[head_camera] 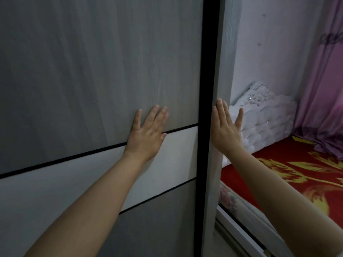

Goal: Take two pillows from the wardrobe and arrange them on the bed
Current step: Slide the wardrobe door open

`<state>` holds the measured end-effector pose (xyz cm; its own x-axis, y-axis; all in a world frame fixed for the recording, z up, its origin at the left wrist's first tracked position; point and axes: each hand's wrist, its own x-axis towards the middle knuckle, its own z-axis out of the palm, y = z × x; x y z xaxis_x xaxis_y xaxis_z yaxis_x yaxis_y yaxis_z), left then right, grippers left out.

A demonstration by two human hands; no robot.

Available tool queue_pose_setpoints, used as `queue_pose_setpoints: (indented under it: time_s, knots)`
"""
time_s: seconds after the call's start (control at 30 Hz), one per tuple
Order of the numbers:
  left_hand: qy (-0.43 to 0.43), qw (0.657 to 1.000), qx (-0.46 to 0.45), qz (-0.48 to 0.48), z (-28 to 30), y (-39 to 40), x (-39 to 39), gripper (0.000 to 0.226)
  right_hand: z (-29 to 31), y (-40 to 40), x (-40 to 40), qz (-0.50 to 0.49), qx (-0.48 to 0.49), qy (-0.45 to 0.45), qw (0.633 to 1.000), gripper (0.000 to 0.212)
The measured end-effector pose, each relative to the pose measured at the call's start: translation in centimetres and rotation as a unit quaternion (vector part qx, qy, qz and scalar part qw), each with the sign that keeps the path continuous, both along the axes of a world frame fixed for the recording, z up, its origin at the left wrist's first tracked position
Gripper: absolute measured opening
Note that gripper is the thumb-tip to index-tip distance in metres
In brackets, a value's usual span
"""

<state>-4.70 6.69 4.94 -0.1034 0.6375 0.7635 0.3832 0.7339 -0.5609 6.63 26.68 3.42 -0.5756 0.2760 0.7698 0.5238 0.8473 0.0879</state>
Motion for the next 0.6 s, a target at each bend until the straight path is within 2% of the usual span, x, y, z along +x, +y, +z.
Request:
queue_pose_setpoints:
  time_s: [0.1, 0.2, 0.33, 0.43, 0.5, 0.6]
  knots:
    - [0.029, 0.999, 0.035, -0.012, -0.2, -2.0, -0.5, 0.054, 0.0, -0.6, -0.1, 0.013, 0.035, 0.022, 0.999, 0.054]
    - [0.041, 0.998, 0.042, -0.01, -0.5, -3.9, -0.6, 0.056, 0.3, -1.9, -0.1, 0.011, 0.03, 0.032, 0.999, 0.056]
    - [0.015, 0.998, 0.061, 0.013, -0.3, -7.1, -0.6, 0.058, -0.2, -6.3, -1.5, 0.153, 0.132, -0.007, 0.979, 0.044]
    - [-0.011, 0.998, 0.056, 0.029, 0.0, -10.2, -1.0, 0.06, -0.3, -10.8, -3.6, 0.219, 0.102, -0.021, 0.97, 0.049]
    - [-0.008, 0.997, 0.06, 0.037, -0.1, -12.8, -1.7, 0.06, 0.4, -12.9, -4.9, 0.235, 0.073, -0.024, 0.969, 0.054]
    - [-0.004, 0.996, 0.082, 0.044, -0.5, -16.6, -2.8, 0.058, 1.0, -15.6, -6.6, 0.249, 0.08, -0.031, 0.965, 0.052]
